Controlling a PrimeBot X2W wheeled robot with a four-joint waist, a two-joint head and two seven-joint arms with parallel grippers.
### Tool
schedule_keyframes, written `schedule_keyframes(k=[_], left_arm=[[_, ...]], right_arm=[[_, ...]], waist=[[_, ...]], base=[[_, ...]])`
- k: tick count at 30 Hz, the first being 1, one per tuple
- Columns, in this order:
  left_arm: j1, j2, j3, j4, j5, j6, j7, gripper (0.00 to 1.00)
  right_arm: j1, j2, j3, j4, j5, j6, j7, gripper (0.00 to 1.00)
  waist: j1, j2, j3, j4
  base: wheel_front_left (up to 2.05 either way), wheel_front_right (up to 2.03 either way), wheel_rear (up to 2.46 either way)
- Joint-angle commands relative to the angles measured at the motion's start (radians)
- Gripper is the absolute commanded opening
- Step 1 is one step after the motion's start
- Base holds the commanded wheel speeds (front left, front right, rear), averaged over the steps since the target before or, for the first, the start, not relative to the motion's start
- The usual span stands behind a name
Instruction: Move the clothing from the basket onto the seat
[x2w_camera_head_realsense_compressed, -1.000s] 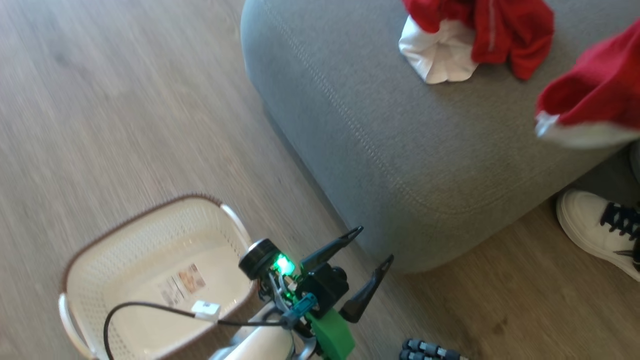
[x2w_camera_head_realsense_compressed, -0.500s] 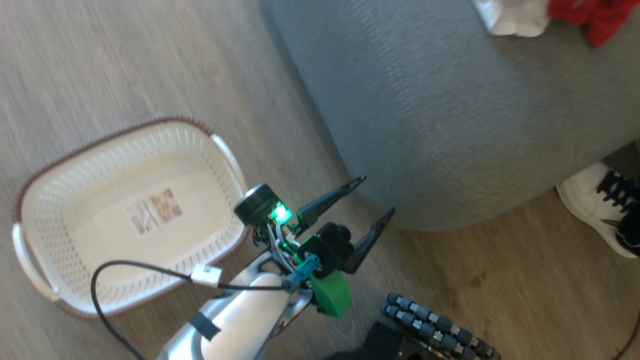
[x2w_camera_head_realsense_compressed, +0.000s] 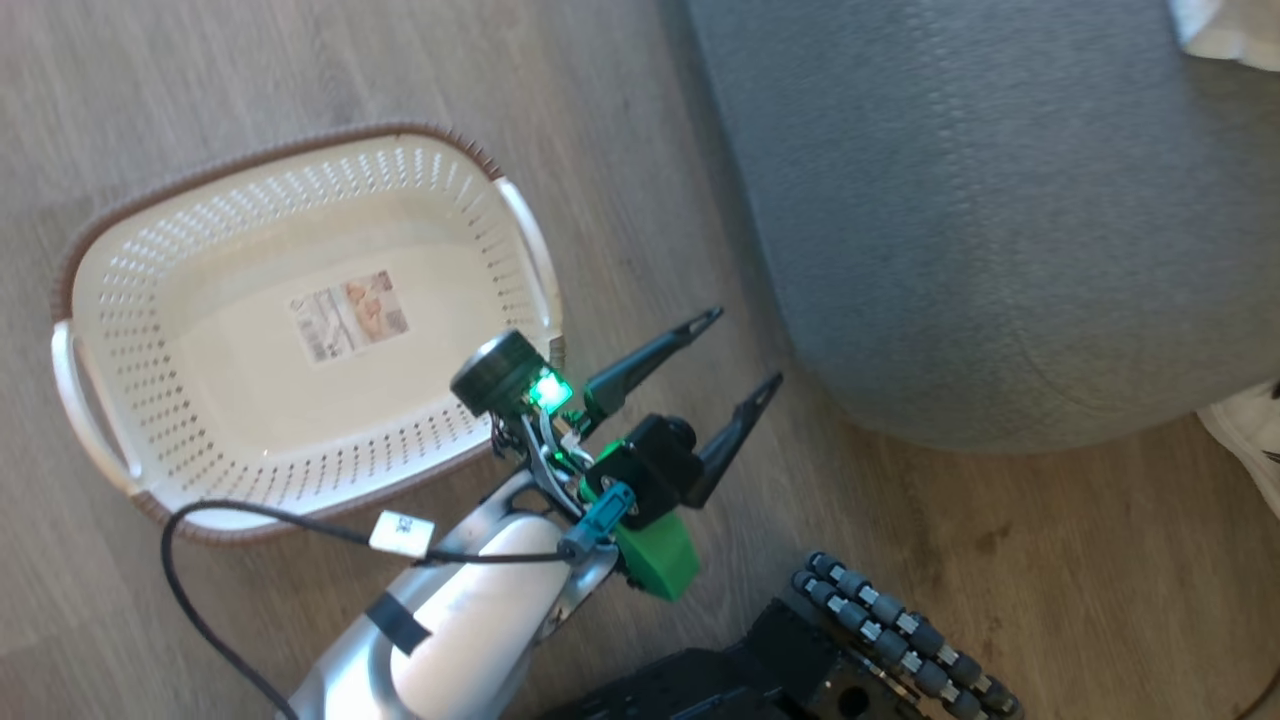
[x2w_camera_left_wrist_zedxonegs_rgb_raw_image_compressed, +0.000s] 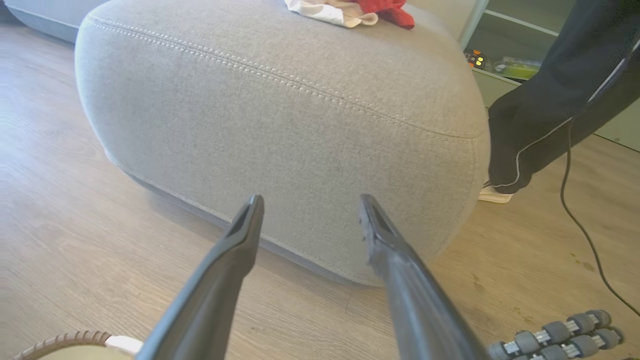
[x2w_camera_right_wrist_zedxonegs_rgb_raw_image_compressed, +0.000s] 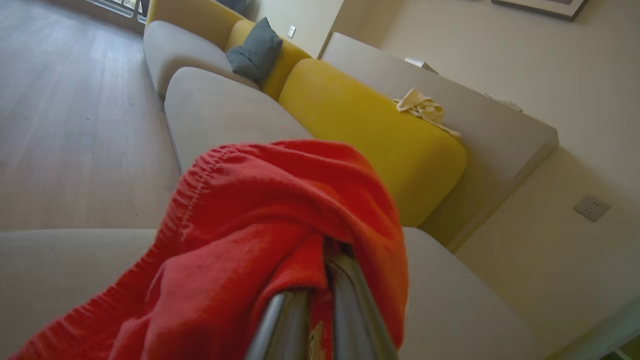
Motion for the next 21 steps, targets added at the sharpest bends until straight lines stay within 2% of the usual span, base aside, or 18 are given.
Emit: schedule_keyframes(k=[1,5,10,16,17,18,19,21], left_arm=[[-0.014,-0.008,0.012,-0.036,0.009,0.011,-0.009,1.0],[-0.023,-0.007,0.008,-0.041,0.009,0.023,-0.009,1.0],[-0.031,-0.007,0.007,-0.046,0.004,0.037,-0.009,1.0],[-0.041,-0.004,0.007,-0.045,-0.002,0.045,-0.009,1.0],[-0.042,-0.005,0.007,-0.045,-0.004,0.046,-0.009,1.0],[-0.043,-0.005,0.007,-0.044,-0.006,0.047,-0.009,1.0],[-0.042,-0.005,0.007,-0.043,-0.008,0.048,-0.009,1.0],[-0.039,-0.007,0.006,-0.041,-0.014,0.047,-0.009,1.0]], right_arm=[[-0.017,-0.025,-0.012,0.017,-0.019,0.0,-0.002,0.0],[-0.041,-0.01,-0.027,0.159,-0.069,0.0,-0.002,0.0],[-0.065,0.007,0.002,0.328,-0.119,0.0,0.007,0.0],[-0.069,0.011,0.002,0.4,-0.114,0.0,0.039,0.0],[-0.071,0.002,-0.007,0.401,-0.112,0.0,0.033,0.09],[-0.071,-0.005,-0.015,0.4,-0.113,0.0,0.025,0.47],[-0.07,-0.005,-0.022,0.402,-0.113,0.0,0.022,1.0],[-0.067,-0.008,-0.032,0.404,-0.119,0.0,0.016,1.0]], waist=[[-0.0001,0.0,0.025,0.023],[-0.0001,0.0,0.046,0.043],[-0.0001,0.0,0.062,0.057],[-0.0001,0.0,0.065,0.057],[-0.0001,0.0,0.063,0.055],[-0.0001,0.0,0.059,0.054],[-0.0001,0.0,0.052,0.051],[-0.0001,0.0,0.036,0.048]], base=[[0.0,0.0,0.0],[0.0,0.0,0.0],[0.0,0.0,0.0],[0.0,0.0,0.0],[0.0,0.0,0.0],[0.0,0.0,0.0],[0.0,0.0,0.0],[0.0,0.0,0.0]])
